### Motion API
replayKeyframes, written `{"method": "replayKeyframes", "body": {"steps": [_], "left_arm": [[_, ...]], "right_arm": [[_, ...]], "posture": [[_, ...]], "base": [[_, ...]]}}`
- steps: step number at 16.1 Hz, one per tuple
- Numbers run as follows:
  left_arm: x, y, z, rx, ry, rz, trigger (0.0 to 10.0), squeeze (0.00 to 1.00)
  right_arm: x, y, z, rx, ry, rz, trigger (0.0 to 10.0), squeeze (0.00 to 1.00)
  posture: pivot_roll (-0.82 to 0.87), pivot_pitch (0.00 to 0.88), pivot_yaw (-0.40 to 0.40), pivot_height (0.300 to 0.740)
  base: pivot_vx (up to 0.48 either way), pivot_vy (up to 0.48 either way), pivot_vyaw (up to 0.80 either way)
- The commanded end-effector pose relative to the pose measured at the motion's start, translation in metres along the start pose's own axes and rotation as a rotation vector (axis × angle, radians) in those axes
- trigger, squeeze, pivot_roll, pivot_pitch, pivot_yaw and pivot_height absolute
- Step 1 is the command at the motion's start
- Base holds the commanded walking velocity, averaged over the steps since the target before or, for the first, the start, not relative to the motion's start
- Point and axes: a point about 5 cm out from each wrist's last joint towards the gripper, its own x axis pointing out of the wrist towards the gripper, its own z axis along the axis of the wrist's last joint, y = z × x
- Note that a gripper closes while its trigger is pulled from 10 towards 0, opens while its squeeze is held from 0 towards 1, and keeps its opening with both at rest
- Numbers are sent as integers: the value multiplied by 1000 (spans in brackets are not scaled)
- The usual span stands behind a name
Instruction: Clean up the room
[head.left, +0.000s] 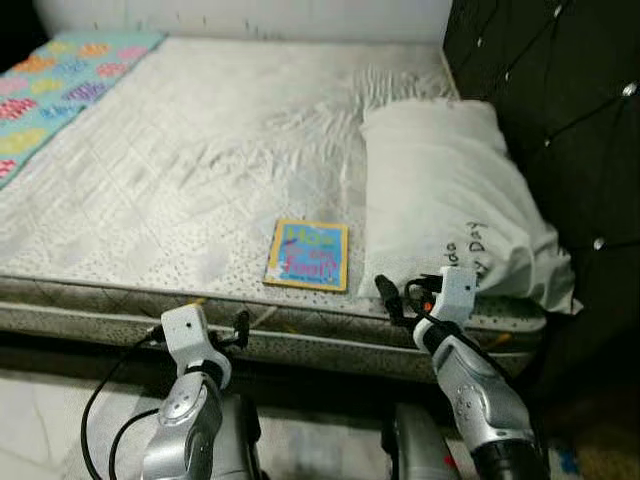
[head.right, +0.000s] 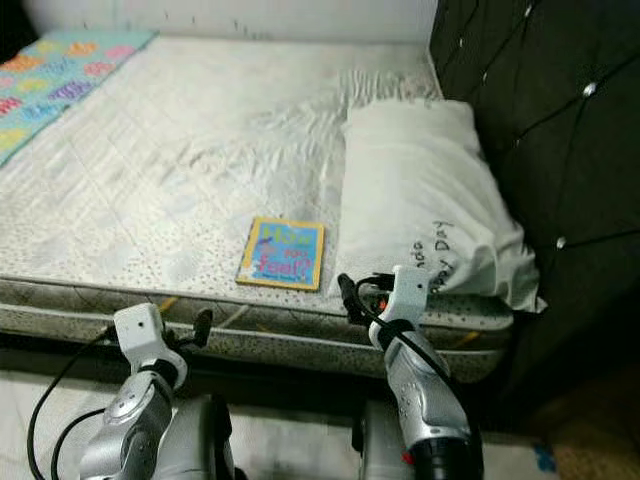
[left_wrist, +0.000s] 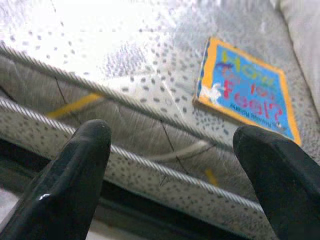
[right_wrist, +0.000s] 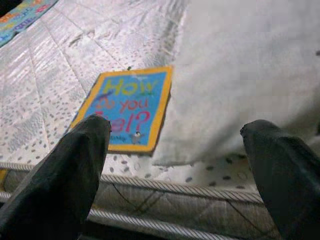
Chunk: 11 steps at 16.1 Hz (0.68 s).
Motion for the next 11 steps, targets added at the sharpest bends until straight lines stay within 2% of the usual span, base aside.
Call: {"method": "replayKeyframes", "body": {"steps": [1, 7, 11], "left_arm": [[0, -4, 3, 23, -15, -29, 10000, 0], [7, -8, 11, 44, -44, -83, 10000, 0], [8, -9, 11, 29, -66, -110, 10000, 0]], "right_arm": [[3, -1, 0, -3, -4, -7, 10000, 0], [14, -2, -1, -4, -30, -18, 10000, 0], [18, -3, -2, -8, -45, -16, 10000, 0]], "posture": [[-70, 0, 28, 628], [-75, 0, 48, 692], [-67, 0, 46, 735]], "base": [[0, 0, 0], [0, 0, 0], [0, 0, 0]]}}
